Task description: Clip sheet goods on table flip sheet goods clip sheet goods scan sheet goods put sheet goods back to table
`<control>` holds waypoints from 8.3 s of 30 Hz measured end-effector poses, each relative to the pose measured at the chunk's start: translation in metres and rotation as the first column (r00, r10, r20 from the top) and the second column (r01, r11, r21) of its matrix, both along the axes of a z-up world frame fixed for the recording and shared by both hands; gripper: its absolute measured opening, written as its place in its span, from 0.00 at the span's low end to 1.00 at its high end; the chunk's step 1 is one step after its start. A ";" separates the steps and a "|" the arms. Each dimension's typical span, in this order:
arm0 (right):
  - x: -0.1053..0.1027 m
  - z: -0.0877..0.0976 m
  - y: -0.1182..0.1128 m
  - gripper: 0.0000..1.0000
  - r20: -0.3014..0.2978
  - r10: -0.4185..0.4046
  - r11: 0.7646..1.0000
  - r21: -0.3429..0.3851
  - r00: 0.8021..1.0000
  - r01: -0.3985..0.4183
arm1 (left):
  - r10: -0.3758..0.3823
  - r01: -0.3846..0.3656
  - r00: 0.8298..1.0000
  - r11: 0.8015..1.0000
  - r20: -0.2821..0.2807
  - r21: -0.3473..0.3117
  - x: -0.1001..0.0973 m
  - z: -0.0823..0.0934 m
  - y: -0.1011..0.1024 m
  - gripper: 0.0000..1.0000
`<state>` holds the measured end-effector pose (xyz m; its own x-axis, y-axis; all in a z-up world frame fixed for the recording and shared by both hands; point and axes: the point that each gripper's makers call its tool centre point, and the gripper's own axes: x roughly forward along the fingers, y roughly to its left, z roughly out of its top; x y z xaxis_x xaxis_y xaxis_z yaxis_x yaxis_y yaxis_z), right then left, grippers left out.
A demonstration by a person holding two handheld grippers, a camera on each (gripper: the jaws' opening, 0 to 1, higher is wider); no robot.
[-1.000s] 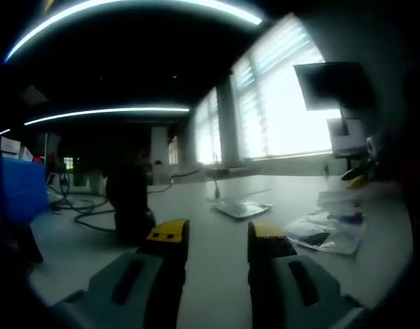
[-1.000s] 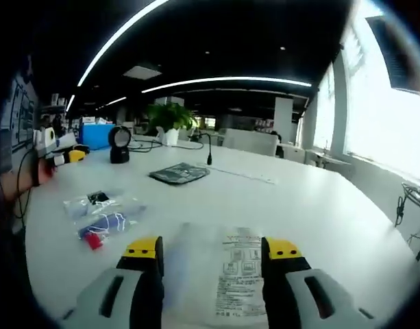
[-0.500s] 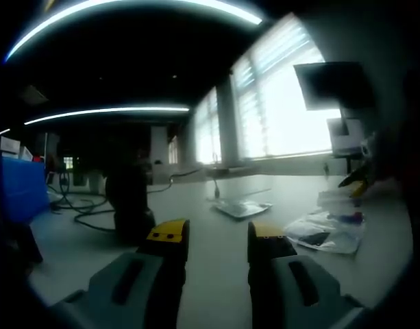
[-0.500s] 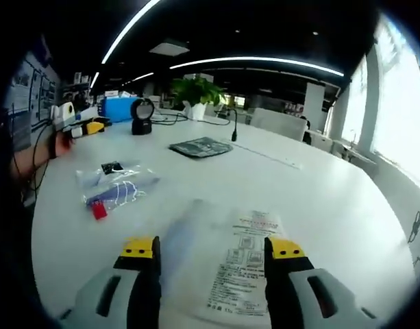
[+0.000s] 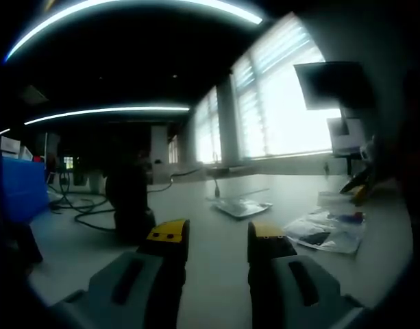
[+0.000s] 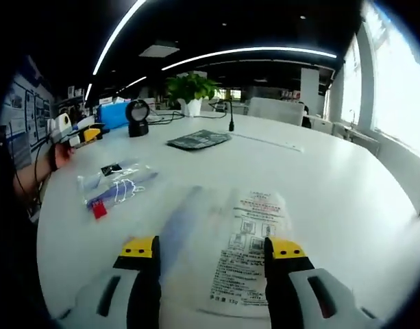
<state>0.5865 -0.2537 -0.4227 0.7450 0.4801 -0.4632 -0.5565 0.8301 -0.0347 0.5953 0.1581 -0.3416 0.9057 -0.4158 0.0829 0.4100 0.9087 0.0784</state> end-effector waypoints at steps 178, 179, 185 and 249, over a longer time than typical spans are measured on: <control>0.062 0.000 -0.039 0.00 -0.224 -0.148 0.989 -0.046 0.963 0.141 | 0.012 -0.011 1.000 1.000 0.021 -0.008 -0.003 0.005 0.003 0.27; 0.062 0.004 -0.037 0.00 -0.211 -0.136 0.991 -0.023 0.968 0.135 | 0.013 -0.013 1.000 1.000 0.021 -0.008 -0.003 0.005 0.004 0.27; 0.056 0.030 -0.032 0.00 -0.166 -0.121 0.988 0.076 0.979 0.135 | 0.014 -0.014 1.000 1.000 0.020 -0.008 -0.003 0.005 0.004 0.27; 0.049 0.199 0.041 0.00 0.251 -0.238 0.799 0.600 0.938 0.042 | 0.000 0.000 1.000 1.000 0.023 -0.003 -0.004 0.005 0.001 0.27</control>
<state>0.6360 -0.2131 -0.2242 0.8783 0.4620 0.1234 -0.4753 0.8149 0.3317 0.5917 0.1590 -0.3369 0.9036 -0.4155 0.1045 0.4081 0.9089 0.0851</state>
